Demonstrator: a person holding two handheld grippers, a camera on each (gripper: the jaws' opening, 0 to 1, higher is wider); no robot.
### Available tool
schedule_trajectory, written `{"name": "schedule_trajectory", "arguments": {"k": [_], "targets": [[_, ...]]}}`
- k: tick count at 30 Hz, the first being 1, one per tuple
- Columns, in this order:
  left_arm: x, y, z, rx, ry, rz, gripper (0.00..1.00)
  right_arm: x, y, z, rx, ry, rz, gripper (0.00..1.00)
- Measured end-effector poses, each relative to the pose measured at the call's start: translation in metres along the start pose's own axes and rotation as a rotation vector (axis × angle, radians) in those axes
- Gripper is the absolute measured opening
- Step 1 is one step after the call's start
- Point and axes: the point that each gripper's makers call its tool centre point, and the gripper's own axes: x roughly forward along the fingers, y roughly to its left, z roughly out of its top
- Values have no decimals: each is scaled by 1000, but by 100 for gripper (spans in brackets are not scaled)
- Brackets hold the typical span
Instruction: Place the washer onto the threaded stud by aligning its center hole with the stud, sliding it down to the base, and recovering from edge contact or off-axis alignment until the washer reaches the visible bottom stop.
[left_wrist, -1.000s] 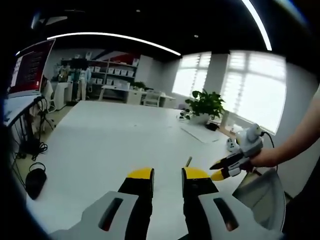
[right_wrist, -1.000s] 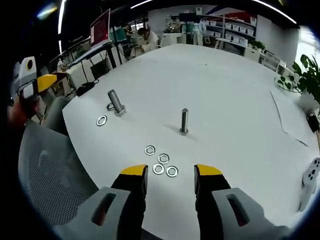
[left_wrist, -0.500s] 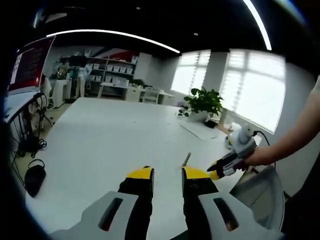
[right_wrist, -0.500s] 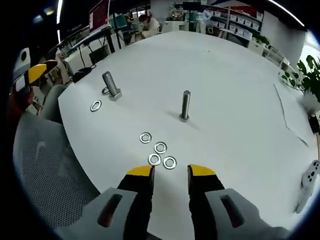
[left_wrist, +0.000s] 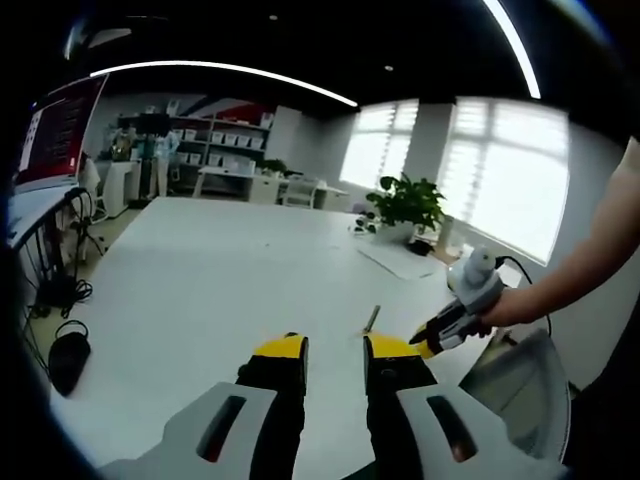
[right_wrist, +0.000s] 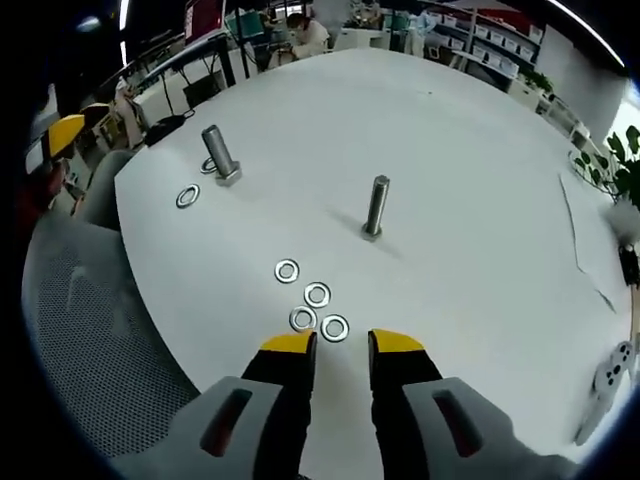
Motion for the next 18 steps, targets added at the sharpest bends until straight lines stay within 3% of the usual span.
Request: {"name": "schedule_trajectory", "arguments": {"k": [8, 18], "targets": [[2, 0, -2, 3, 1, -2, 20, 6, 1, -9, -35, 67, 18, 22], [2, 3, -1, -9, -6, 4, 20, 9, 2, -8, -71, 92, 30, 21]]}}
